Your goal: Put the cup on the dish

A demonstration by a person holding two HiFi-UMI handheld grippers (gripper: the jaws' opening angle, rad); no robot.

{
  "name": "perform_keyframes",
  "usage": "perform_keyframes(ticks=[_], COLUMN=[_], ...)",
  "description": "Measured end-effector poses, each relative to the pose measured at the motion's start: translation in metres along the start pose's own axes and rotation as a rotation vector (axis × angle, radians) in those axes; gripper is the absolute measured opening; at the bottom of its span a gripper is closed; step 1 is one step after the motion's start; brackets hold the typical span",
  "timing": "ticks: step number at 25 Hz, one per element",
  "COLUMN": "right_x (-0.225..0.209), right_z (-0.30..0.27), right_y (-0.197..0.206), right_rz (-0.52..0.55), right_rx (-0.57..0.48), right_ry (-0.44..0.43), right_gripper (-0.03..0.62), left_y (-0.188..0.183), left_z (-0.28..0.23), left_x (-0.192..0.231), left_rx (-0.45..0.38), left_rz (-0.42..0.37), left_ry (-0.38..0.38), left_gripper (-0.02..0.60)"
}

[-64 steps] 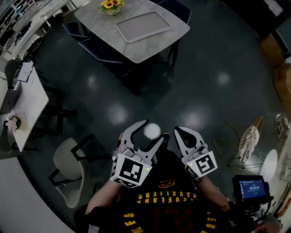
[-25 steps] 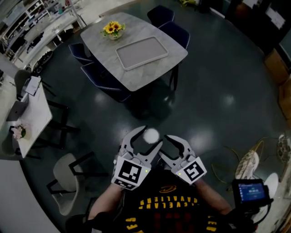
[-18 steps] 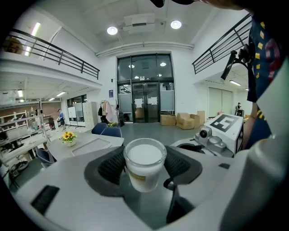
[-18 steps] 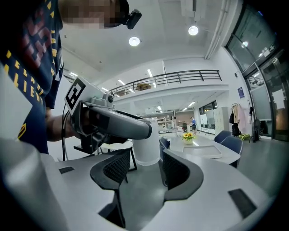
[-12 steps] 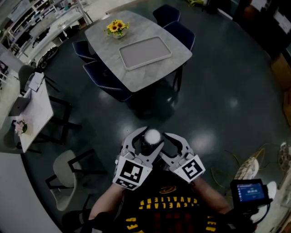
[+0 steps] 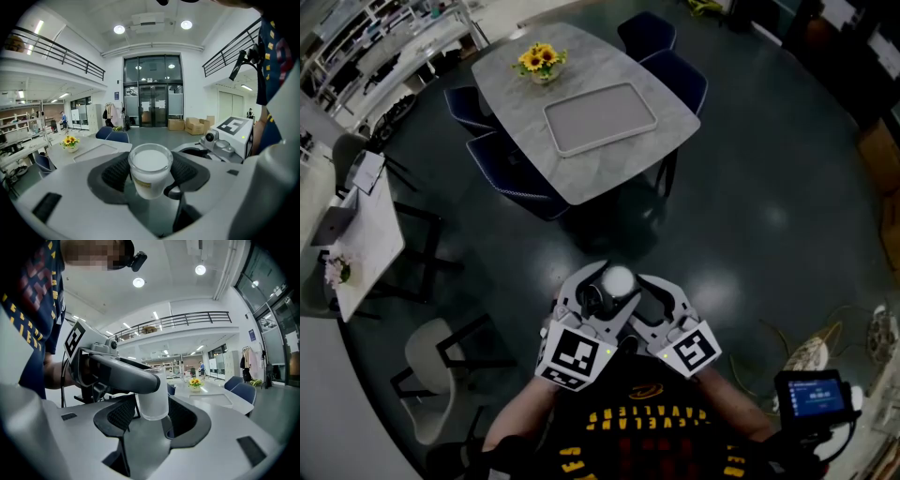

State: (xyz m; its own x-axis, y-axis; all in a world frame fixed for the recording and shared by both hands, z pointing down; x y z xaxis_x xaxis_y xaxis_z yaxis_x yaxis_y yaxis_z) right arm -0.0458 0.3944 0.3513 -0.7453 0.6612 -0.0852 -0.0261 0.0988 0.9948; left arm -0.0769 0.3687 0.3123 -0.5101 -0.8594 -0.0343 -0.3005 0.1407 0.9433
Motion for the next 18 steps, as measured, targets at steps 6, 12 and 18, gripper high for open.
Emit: perform_keyframes(ticks=[6, 12, 18], right_x=[-0.03, -0.06, -0.083], right_z=[-0.036, -0.068, -0.101], right_y=[-0.005, -0.013, -0.014], right_rz=[-0.014, -0.009, -0.008], right_rx=[0.004, 0.003, 0.037], right_ry=[-0.001, 0.027, 0.051], right_gripper=[0.21, 0.21, 0.21], left_y=[-0.005, -0.017, -0.028], left_z=[-0.024, -0.046, -0.06], left_x=[0.037, 0.071, 0.106], left_rx=[0.003, 0.003, -0.011], left_rz=[0.018, 0.007, 0.0], left_ry=[0.017, 0.048, 0.081], left_gripper=[0.27, 0.27, 0.271])
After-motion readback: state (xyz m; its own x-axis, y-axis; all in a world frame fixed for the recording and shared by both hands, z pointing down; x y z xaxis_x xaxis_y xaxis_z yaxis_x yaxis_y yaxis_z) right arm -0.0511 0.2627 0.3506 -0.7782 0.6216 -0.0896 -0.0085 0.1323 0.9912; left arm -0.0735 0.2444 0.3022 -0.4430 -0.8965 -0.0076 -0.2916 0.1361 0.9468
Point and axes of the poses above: the fingertips, and each gripper's own axes: z backward along the fingers, x to its left, y out of its underside, the point moved 3 cm from there along z, backward along the fingers, and after that the axes turned 3 degrees about -x, right-handed, at the moved point
